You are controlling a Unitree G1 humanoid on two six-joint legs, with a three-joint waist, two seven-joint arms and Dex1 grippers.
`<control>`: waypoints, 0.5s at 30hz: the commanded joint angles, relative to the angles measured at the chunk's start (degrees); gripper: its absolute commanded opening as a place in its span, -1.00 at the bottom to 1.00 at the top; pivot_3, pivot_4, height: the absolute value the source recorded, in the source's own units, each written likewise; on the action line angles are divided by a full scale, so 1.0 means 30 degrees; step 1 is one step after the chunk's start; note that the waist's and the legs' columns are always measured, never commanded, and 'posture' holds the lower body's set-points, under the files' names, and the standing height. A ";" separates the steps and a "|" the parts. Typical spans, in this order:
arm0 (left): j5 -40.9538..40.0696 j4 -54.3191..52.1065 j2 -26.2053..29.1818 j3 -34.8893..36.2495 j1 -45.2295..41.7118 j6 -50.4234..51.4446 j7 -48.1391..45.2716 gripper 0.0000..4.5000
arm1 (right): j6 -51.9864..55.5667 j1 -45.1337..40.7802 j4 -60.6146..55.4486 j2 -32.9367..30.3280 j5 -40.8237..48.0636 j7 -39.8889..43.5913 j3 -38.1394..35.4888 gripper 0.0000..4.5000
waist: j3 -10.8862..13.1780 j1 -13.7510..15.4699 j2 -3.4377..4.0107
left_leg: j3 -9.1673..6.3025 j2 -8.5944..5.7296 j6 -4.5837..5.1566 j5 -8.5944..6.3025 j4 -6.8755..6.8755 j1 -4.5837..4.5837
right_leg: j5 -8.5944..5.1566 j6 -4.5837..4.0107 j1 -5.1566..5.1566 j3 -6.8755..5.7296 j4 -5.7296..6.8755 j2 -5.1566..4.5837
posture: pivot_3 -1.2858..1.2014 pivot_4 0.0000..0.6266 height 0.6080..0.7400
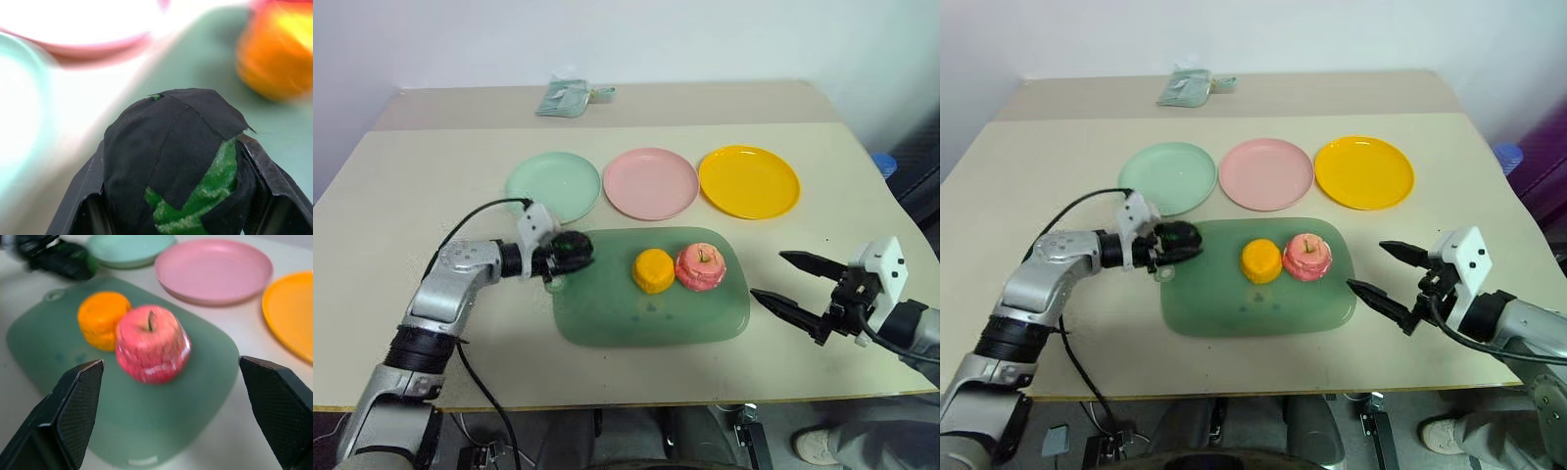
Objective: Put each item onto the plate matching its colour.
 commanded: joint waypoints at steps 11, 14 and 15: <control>0.2662 0.7837 -0.1479 0.1568 -0.5661 -0.2635 0.5025 0.98 | 0.1460 -0.5110 -0.0810 0.0236 0.0541 -0.1676 0.5516 1.00 | 0.0021 -0.0034 -0.0058 | -0.0002 -0.0022 0.0001 -0.0001 0.0012 -0.0074 | -0.0001 0.0011 -0.0068 -0.0004 -0.0001 -0.0025 | 0.03 -0.52 1.00; 0.2200 0.5995 -0.0665 0.2128 -0.4512 -0.3836 0.4087 0.98 | 0.1526 -0.6475 -0.1021 0.0597 -0.0553 -0.2384 0.7464 1.00 | 0.0020 -0.0156 -0.0056 | 0.0003 -0.0007 -0.0004 0.0002 0.0001 -0.0064 | -0.0001 0.0009 -0.0095 0.0008 0.0020 -0.0016 | 0.03 -0.52 1.00; 0.1750 0.4763 -0.0292 0.2320 -0.3682 -0.4151 0.3211 0.98 | 0.1446 -0.7032 -0.0887 0.0753 -0.1281 -0.2710 0.8336 1.00 | 0.0018 -0.0276 -0.0054 | 0.0007 -0.0005 -0.0004 0.0002 -0.0007 -0.0062 | -0.0001 0.0008 -0.0105 0.0014 0.0029 -0.0017 | 0.03 -0.52 1.00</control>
